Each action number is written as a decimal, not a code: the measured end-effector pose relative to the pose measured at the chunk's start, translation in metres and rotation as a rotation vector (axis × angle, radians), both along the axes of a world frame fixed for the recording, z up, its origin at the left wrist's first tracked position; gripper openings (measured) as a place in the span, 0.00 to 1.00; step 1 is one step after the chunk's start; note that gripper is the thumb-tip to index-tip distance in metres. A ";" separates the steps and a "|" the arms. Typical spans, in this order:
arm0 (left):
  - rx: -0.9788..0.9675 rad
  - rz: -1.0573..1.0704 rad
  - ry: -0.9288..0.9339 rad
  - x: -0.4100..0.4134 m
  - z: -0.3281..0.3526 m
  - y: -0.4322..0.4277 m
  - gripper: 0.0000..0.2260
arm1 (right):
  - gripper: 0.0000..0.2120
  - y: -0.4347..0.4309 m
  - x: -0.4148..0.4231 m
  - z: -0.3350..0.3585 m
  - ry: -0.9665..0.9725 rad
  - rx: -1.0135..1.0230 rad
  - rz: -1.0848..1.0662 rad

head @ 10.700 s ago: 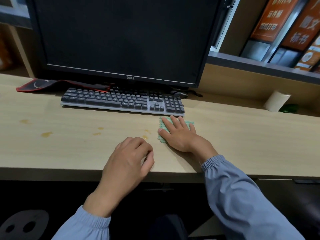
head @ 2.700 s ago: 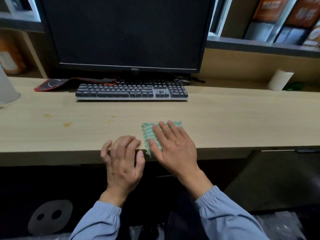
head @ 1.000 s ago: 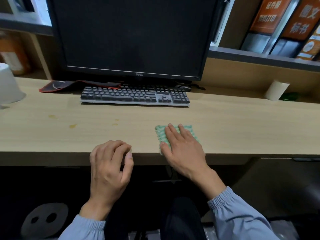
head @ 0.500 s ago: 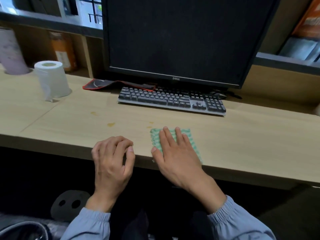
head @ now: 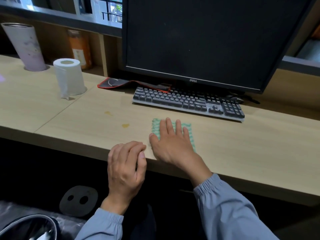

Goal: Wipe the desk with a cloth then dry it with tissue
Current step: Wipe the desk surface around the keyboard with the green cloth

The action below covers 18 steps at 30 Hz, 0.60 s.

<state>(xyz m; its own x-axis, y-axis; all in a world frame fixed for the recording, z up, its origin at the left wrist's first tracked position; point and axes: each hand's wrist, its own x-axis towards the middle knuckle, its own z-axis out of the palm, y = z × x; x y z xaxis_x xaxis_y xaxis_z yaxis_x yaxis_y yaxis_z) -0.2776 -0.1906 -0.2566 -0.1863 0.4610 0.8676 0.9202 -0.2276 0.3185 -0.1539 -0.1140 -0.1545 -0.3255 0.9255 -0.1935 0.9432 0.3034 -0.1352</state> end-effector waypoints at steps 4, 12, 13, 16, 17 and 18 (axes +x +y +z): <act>0.006 -0.006 0.007 -0.001 -0.004 0.001 0.13 | 0.34 0.029 -0.006 0.004 0.018 -0.027 -0.035; 0.040 -0.014 0.032 -0.004 -0.006 0.004 0.15 | 0.34 0.053 -0.016 0.005 0.044 -0.021 -0.105; 0.045 -0.014 0.038 -0.005 -0.006 0.004 0.15 | 0.34 0.054 -0.015 0.005 0.046 -0.019 -0.101; 0.050 -0.016 0.049 -0.006 -0.007 0.004 0.14 | 0.35 0.058 -0.006 0.004 0.046 0.004 -0.068; 0.048 -0.017 0.050 -0.006 -0.007 0.004 0.14 | 0.35 0.059 -0.001 0.003 0.044 0.017 -0.059; 0.046 -0.020 0.050 -0.007 -0.007 0.004 0.14 | 0.35 0.060 0.004 0.002 0.043 0.031 -0.058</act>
